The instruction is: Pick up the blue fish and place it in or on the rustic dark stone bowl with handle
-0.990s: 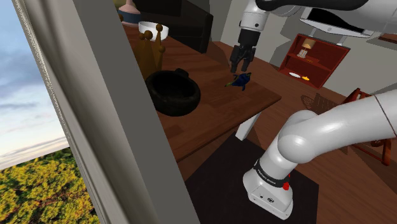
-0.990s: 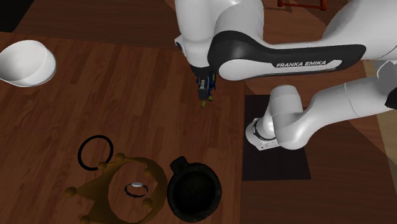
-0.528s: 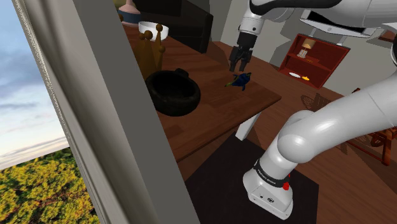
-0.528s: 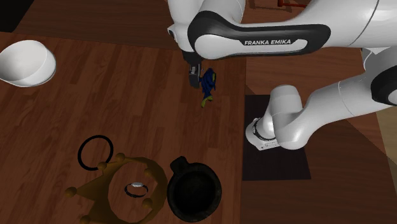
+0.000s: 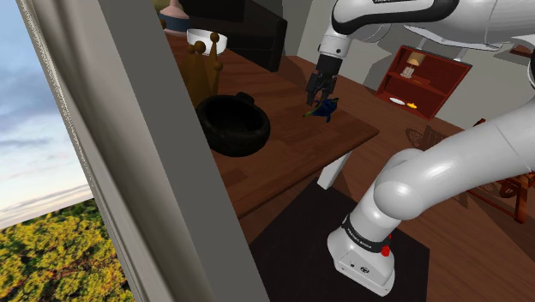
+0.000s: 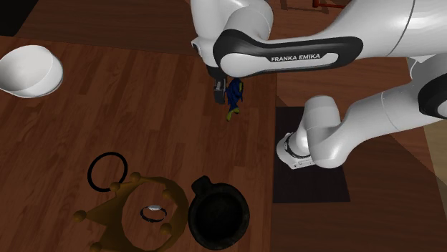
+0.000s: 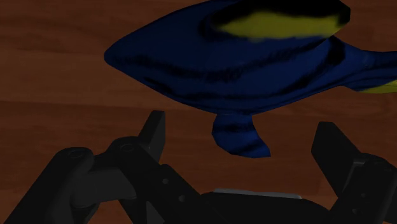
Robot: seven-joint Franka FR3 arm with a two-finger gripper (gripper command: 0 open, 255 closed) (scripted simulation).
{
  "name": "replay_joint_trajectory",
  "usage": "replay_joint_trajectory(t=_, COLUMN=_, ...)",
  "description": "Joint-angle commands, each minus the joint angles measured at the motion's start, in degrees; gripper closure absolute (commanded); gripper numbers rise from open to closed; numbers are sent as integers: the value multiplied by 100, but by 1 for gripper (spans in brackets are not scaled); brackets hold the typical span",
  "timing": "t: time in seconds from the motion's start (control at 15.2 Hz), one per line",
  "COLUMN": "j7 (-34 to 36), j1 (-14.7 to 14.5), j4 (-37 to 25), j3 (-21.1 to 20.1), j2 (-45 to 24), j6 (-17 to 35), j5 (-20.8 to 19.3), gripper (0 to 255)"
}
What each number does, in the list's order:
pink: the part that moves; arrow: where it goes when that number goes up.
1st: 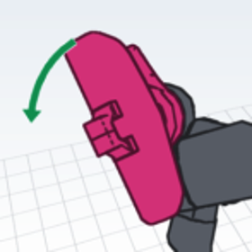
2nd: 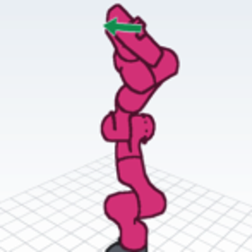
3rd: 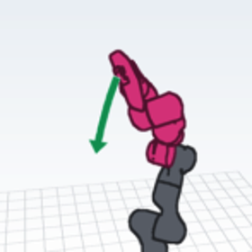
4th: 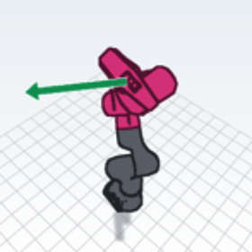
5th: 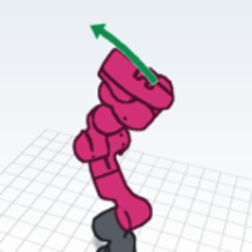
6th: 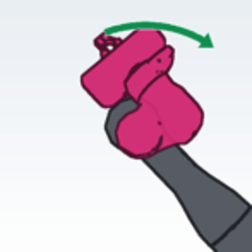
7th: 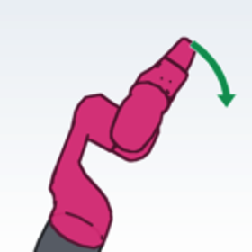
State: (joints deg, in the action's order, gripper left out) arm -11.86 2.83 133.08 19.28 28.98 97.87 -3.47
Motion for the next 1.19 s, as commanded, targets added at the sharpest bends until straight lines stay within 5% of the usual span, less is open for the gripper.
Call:
replay_joint_trajectory(t=0.0, j7=-1, j1=0, j4=15, j3=1, j2=-1, j6=18, j5=-1, gripper=0)
replay_joint_trajectory(t=0.26, j7=0, j1=0, j4=14, j3=1, j2=-1, j6=16, j5=0, gripper=0)
replay_joint_trajectory(t=0.33, j7=0, j1=0, j4=14, j3=1, j2=-1, j6=16, j5=0, gripper=255)
replay_joint_trajectory(t=1.12, j7=16, j1=-9, j4=-204, j3=-24, j2=13, j6=-215, j5=13, gripper=255)
